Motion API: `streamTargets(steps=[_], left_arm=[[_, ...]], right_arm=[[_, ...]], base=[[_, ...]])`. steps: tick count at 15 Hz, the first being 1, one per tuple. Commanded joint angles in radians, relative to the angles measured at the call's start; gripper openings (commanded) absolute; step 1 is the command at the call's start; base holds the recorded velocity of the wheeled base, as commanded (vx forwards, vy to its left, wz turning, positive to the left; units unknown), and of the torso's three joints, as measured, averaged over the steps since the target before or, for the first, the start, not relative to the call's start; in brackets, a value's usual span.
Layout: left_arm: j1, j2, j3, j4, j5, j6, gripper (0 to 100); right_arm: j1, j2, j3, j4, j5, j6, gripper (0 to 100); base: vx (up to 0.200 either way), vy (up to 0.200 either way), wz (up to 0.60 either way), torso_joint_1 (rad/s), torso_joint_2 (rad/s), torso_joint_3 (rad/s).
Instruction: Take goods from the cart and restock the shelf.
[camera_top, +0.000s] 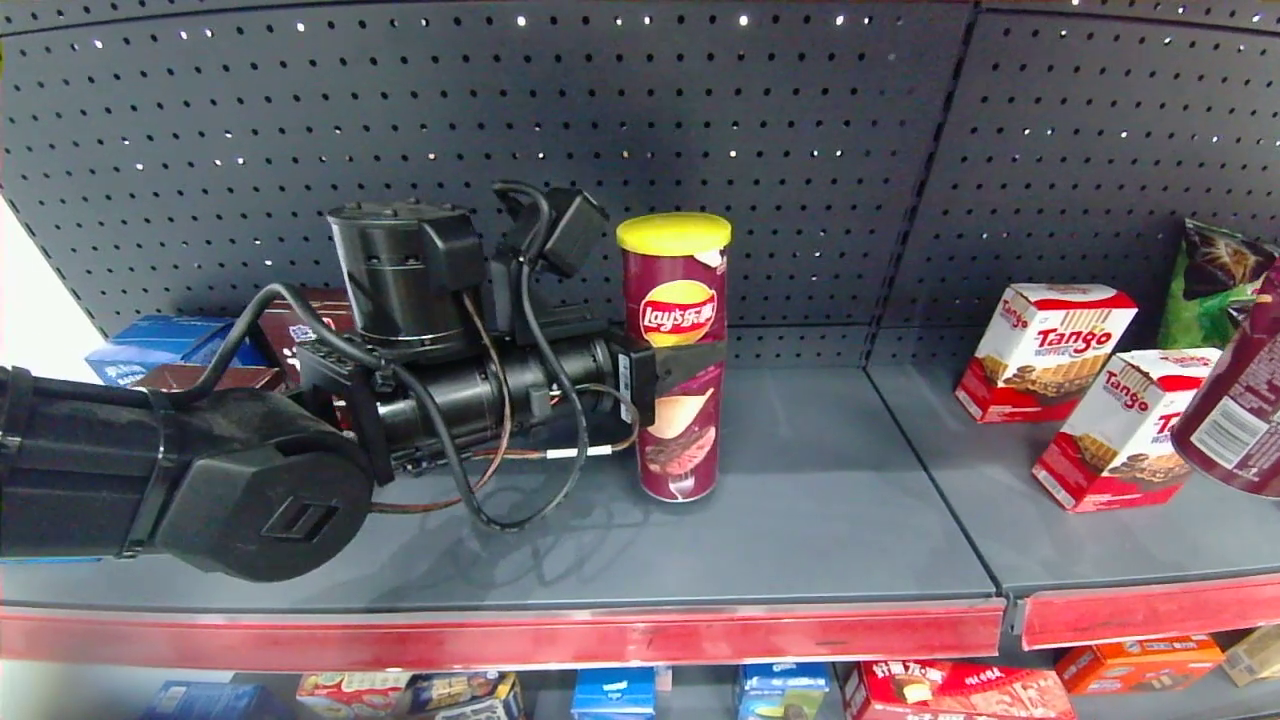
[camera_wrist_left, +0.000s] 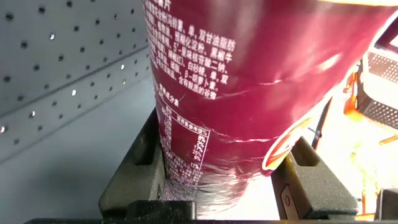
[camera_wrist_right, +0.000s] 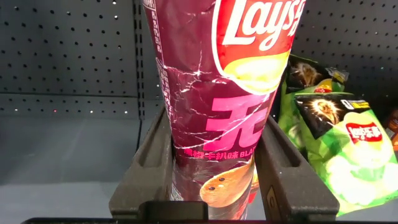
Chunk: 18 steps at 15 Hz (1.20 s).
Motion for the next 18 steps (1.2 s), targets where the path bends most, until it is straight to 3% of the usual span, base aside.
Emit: streamTargets(steps=[1,4,8,18], left_arm=[[0.01,-0.019,0.048,-0.002,-0.002,0.0,0],[0.031,-0.047,0.095,-0.002,-0.005,0.001,0],[0.033,-0.062,0.104,-0.002,-0.005,0.0,0],[0.034,-0.153,0.233,0.0,-0.005,0.001,0]], right_arm=[[0.0,-0.011,0.001,0.001,-0.001,0.0,0],[0.0,-0.008,0.002,0.001,0.001,0.0,0],[0.0,-0.005,0.004,0.001,0.001,0.0,0],[0.005,-0.003,0.013,0.001,0.001,0.001,0]], base=[[0.0,0.0,0.0,0.0,0.0,0.0],[0.0,0.0,0.0,0.0,0.0,0.0],[0.0,0.0,0.0,0.0,0.0,0.0],[0.0,0.0,0.0,0.0,0.0,0.0]])
